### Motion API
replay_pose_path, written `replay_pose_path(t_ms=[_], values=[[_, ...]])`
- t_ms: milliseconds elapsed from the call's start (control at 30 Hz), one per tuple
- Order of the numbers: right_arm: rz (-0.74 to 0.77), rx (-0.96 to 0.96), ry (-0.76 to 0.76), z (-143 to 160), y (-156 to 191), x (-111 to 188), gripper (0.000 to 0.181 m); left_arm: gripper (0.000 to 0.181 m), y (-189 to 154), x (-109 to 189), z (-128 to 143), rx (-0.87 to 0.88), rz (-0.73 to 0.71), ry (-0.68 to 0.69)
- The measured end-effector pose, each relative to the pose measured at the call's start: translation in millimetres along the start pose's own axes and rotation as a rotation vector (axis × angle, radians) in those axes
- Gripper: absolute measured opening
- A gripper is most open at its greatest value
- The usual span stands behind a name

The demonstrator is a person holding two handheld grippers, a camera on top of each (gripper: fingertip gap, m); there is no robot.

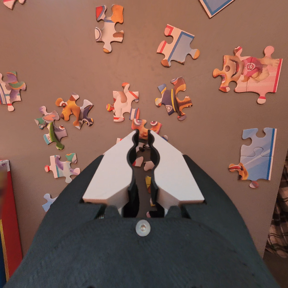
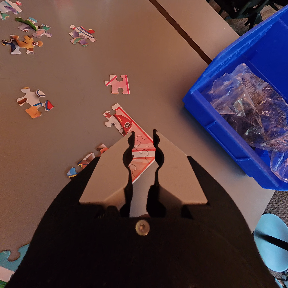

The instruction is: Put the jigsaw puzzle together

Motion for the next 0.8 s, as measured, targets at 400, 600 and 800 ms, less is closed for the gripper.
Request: replay_pose_path(t_ms=[400,600,800], values=[[-0.204,0.098,-0.069,-36.2,52.7,-0.7,0.024,0.041,-3.2,3.8,11.7,0.029,0.036,0.002],[-0.467,0.205,0.009,-71.6,148.3,-20.9,0.033,0.037,-4.0,-0.1,12.0,0.019,0.029,-0.013],[-0.617,0.264,0.136,-80.5,215.6,-64.7,0.047,0.034,-10.5,-0.5,12.8,0.008,0.007,-0.053]])
Point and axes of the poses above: each gripper's, where its closed fingertips meet, x back along the fingers, z out of its underside, y = z × x across the jaws, the point moved 8 cm from there along x, back along the fingers, and after that the axes turned 4 degrees about -y, right-handed, at the moved point
